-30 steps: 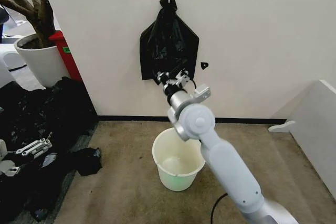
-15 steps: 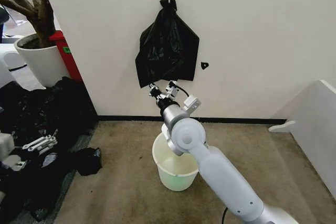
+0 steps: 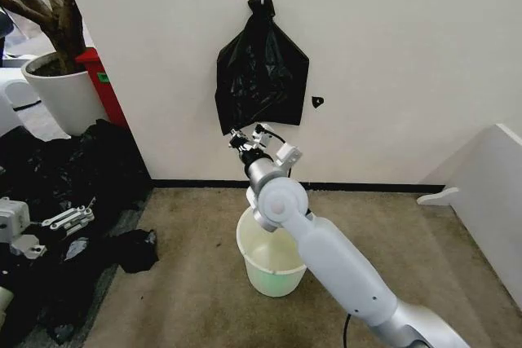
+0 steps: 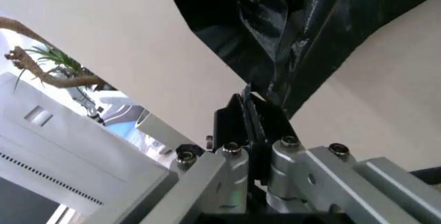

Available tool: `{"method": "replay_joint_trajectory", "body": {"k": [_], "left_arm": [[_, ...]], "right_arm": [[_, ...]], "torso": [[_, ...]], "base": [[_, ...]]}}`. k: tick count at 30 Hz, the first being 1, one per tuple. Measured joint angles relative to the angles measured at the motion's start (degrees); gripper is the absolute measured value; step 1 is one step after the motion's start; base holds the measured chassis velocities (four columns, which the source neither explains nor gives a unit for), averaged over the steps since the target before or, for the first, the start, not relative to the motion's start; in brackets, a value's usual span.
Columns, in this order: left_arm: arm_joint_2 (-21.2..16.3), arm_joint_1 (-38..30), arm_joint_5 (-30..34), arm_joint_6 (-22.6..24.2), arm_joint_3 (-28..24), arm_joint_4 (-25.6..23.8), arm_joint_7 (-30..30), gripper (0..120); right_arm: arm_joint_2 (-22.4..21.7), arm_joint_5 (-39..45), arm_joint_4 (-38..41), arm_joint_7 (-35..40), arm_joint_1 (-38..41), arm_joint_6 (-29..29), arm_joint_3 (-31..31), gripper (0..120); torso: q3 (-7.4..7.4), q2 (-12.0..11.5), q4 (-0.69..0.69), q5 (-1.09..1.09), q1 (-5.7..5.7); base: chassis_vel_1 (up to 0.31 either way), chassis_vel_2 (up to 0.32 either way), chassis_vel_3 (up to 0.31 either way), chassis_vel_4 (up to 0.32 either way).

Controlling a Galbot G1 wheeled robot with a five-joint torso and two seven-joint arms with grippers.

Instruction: Place the garbage bag over the trash bin.

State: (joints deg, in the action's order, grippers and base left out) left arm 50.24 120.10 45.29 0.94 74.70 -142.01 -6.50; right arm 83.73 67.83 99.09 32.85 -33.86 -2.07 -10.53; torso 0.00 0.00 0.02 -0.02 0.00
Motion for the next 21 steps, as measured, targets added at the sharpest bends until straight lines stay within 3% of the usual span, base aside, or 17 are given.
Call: {"method": "replay_joint_trajectory", "body": {"k": [2, 3, 4, 5, 7, 11, 13, 21], "left_arm": [[0.00, 0.00, 0.00, 0.00, 0.00, 0.00, 0.00, 100], [-3.80, -3.18, 1.93, 0.62, -2.05, 1.28, -1.22, 100], [-3.80, -3.18, 1.93, 0.62, -2.05, 1.28, -1.22, 100], [-8.39, -7.06, 4.28, 1.36, -4.54, 2.77, -2.72, 100], [-12.61, -10.58, 6.43, 2.04, -6.83, 4.20, -4.09, 100], [-14.94, -12.55, 7.58, 2.41, -8.08, 4.94, -4.82, 100], [-20.73, -17.41, 10.54, 3.37, -11.18, 6.86, -6.71, 100], [-32.77, -27.49, 16.62, 5.28, -17.62, 10.79, -10.57, 100]], "right_arm": [[0.00, 0.00, 0.00, 0.00, 0.00, 0.00, 0.00, 0], [0.30, -0.32, -0.33, -0.05, -0.14, 0.21, 0.29, 0], [0.30, -0.32, -0.33, -0.05, -0.14, 0.21, 0.29, 0], [0.09, -0.42, -0.24, -0.07, -0.65, 0.44, 0.93, 0], [-0.88, -0.39, 0.61, -0.07, -1.45, 0.55, 1.53, 0], [-1.44, -0.35, 1.01, -0.07, -1.81, 0.55, 1.64, 0], [-2.72, -0.29, 1.90, -0.07, -2.68, 0.57, 1.87, 0], [-2.27, -0.73, 1.57, -0.15, -2.95, 0.56, 1.84, 0]], "torso": [[0.00, 0.00, 0.00, 0.00, 0.00], [0.00, 0.00, -0.03, -0.01, 0.00], [0.00, 0.00, -0.03, -0.01, 0.00], [0.00, 0.00, -0.03, 0.02, 0.00], [0.01, 0.00, -0.02, 0.01, 0.00], [0.00, 0.00, -0.03, 0.02, 0.00], [0.01, 0.00, -0.03, 0.02, 0.00], [0.01, 0.00, -0.04, 0.04, 0.00]], "base": [[0.000, 0.000, 0.000, 0.000], [0.000, 0.000, 0.000, 0.000], [0.000, 0.000, 0.000, 0.000], [0.000, 0.000, 0.000, 0.000], [0.000, 0.000, 0.000, 0.000], [0.000, 0.000, 0.000, 0.000], [0.000, 0.000, 0.000, 0.000], [0.000, 0.000, 0.000, 0.000]]}}
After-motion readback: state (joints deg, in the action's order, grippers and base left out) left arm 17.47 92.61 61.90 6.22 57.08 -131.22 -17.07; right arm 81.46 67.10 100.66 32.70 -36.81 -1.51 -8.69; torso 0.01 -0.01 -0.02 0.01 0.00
